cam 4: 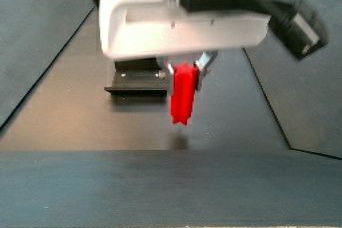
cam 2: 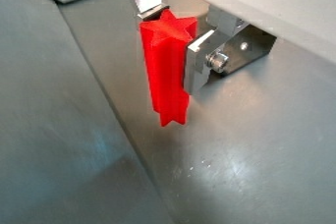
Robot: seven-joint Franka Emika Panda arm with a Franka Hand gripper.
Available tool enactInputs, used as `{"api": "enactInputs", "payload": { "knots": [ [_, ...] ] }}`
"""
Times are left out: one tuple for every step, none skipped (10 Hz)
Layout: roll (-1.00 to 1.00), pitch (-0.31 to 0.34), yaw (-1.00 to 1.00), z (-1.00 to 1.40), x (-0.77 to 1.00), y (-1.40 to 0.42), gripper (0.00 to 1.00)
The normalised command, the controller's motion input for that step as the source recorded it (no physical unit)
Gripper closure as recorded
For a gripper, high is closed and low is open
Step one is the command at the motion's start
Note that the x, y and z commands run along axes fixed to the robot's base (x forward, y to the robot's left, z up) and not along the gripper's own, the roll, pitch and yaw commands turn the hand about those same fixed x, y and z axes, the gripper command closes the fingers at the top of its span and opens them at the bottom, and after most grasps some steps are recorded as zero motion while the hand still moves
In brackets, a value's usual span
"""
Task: Pick up the star object. Move up. Move to above the board. Insert the star object.
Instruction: Move up, then move to above the board.
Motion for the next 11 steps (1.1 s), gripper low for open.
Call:
{"api": "enactInputs", "payload": {
  "knots": [
    [0.06, 0.027, -0.03, 0.31, -0.05, -0.03, 1.0],
    [-0.13, -0.384, -0.25, 1.0, 0.14, 0.01, 1.0],
    [-0.12, -0.349, -0.22, 1.0, 0.14, 0.01, 1.0],
    [-0.13, -0.268, -0.18, 1.0, 0.13, 0.01, 1.0],
    [-0.12, -0.151, -0.12, 1.0, 0.11, 0.01, 1.0],
    [-0.12, -0.101, -0.1, 1.0, 0.11, 0.01, 1.0],
    [-0.1, -0.017, -0.07, 1.0, 0.11, 0.02, 1.0],
    [-0.08, 0.046, -0.06, 1.0, 0.11, 0.02, 1.0],
    [-0.07, 0.076, -0.06, 1.0, 0.11, 0.03, 1.0],
    [-0.04, 0.089, -0.05, 1.0, 0.1, 0.03, 1.0],
    [-0.02, 0.094, -0.05, 1.0, 0.09, 0.03, 1.0]
  ]
}}
